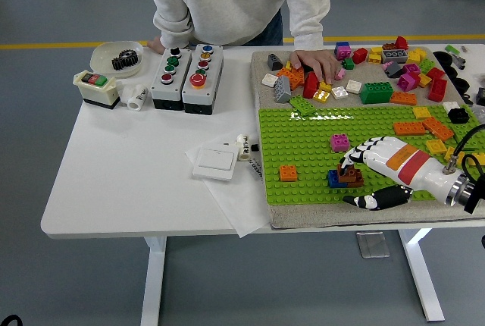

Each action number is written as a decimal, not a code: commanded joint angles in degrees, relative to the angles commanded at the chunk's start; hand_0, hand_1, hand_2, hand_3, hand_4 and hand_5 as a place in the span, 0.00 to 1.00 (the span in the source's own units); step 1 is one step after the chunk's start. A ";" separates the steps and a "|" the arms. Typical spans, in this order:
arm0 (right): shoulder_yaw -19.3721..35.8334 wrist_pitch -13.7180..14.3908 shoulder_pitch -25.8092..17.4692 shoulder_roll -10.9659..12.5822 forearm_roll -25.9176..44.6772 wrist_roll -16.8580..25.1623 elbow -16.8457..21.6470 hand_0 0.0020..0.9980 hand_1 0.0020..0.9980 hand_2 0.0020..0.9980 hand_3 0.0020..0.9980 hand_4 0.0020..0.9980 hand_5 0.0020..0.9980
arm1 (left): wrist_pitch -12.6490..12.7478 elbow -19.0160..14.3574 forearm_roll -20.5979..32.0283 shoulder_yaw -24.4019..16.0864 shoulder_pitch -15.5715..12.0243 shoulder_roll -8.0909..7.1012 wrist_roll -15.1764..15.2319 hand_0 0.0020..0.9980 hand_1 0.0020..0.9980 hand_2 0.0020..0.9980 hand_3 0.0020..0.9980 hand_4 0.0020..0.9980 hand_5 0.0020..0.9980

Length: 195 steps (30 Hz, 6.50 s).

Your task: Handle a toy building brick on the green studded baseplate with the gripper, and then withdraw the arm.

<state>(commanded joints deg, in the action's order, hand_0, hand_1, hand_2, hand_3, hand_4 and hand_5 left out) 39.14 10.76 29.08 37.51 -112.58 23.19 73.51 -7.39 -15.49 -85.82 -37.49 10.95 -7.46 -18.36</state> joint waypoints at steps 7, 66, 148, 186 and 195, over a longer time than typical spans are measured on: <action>-0.45 0.13 -0.04 0.01 -0.29 -0.06 -0.95 0.71 0.69 0.72 0.59 0.80 0.65 | -0.19 -0.04 -0.33 -0.16 -0.09 -0.02 -0.01 0.73 0.73 0.73 0.60 0.66 0.60; 0.65 -1.01 -1.21 0.20 -1.82 -0.71 -1.40 0.70 0.67 0.71 0.59 0.80 0.66 | -0.41 -0.18 0.93 0.74 0.27 -0.18 0.09 0.73 0.73 0.74 0.60 0.66 0.60; 1.01 -2.23 -0.94 0.90 -1.51 -1.17 1.07 0.69 0.67 0.70 0.59 0.81 0.67 | -0.44 -0.10 0.33 0.61 0.26 -0.36 -0.02 0.73 0.73 0.74 0.60 0.66 0.60; 0.40 -1.90 -0.56 -0.26 -2.27 -1.09 -0.34 0.69 0.66 0.70 0.59 0.82 0.67 | -0.53 -0.16 -0.07 0.62 0.21 -0.35 -0.05 0.73 0.73 0.74 0.60 0.66 0.60; 0.46 -2.03 -0.67 -0.05 -2.62 -1.25 -0.05 0.69 0.66 0.70 0.59 0.82 0.67 | -0.39 -0.12 -0.10 0.64 0.24 -0.34 -0.04 0.73 0.73 0.74 0.60 0.66 0.60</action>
<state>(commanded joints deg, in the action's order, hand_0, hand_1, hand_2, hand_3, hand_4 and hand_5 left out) 39.61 8.74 28.42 37.46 -115.20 21.94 73.46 -7.78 -15.61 -85.92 -36.86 11.20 -7.80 -18.40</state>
